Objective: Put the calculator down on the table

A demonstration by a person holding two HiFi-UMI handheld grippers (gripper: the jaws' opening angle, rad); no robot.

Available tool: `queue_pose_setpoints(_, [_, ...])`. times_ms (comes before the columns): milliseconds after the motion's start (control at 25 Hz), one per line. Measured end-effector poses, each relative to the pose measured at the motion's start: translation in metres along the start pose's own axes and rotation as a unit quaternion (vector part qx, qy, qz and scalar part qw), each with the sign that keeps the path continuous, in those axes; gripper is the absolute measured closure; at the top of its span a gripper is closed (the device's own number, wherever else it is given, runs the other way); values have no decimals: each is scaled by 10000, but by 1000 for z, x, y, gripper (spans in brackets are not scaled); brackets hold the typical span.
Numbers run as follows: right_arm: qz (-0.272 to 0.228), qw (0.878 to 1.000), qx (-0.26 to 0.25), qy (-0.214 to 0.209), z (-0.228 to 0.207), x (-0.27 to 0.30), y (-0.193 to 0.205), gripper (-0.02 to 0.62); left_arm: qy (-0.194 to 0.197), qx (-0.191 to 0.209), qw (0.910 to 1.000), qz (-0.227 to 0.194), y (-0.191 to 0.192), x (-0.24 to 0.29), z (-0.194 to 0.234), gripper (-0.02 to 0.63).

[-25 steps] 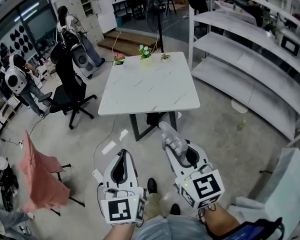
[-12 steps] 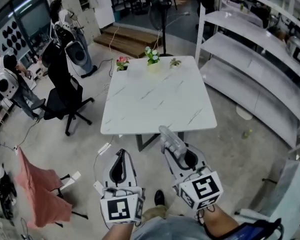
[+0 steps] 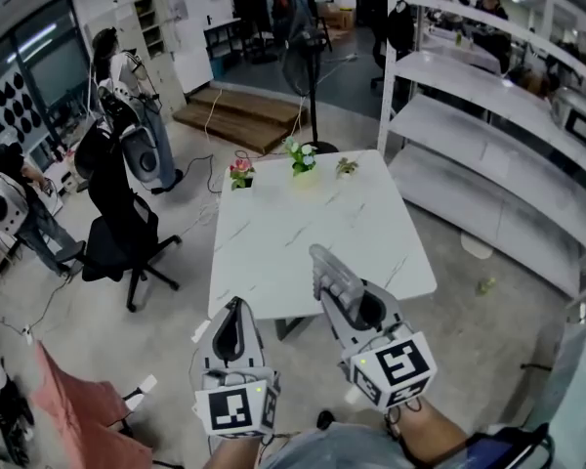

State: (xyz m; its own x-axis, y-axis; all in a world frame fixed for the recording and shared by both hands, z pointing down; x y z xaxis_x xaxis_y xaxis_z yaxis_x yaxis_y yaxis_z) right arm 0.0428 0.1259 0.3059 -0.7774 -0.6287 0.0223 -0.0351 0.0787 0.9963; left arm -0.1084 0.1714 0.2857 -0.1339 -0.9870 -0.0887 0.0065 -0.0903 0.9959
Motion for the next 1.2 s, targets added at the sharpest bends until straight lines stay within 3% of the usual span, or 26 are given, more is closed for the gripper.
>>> queue_pose_setpoints(400, [263, 9995, 100, 126, -34, 49, 21, 451, 157, -31, 9991, 395, 39, 59, 8, 598])
queue_pose_setpoints(720, [441, 9984, 330, 148, -102, 107, 39, 451, 127, 98, 9977, 656, 70, 142, 5, 598])
queue_pose_setpoints(1200, [454, 9975, 525, -156, -203, 222, 24, 451, -233, 380, 9967, 677, 63, 284, 12, 598])
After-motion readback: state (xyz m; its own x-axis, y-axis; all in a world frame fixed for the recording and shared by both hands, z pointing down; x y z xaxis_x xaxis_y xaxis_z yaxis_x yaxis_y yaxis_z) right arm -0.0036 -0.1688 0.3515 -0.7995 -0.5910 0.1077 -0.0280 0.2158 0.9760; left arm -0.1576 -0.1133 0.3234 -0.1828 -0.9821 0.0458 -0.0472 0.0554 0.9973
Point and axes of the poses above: the fingertips, and each gripper's own axes: x forward along the fingers, z to its left, y out of its underside, the point moved 2 cm from there along -x, backward along the fingers, and after that the axes turned 11 degrees about -y, right-handed, at the moved point
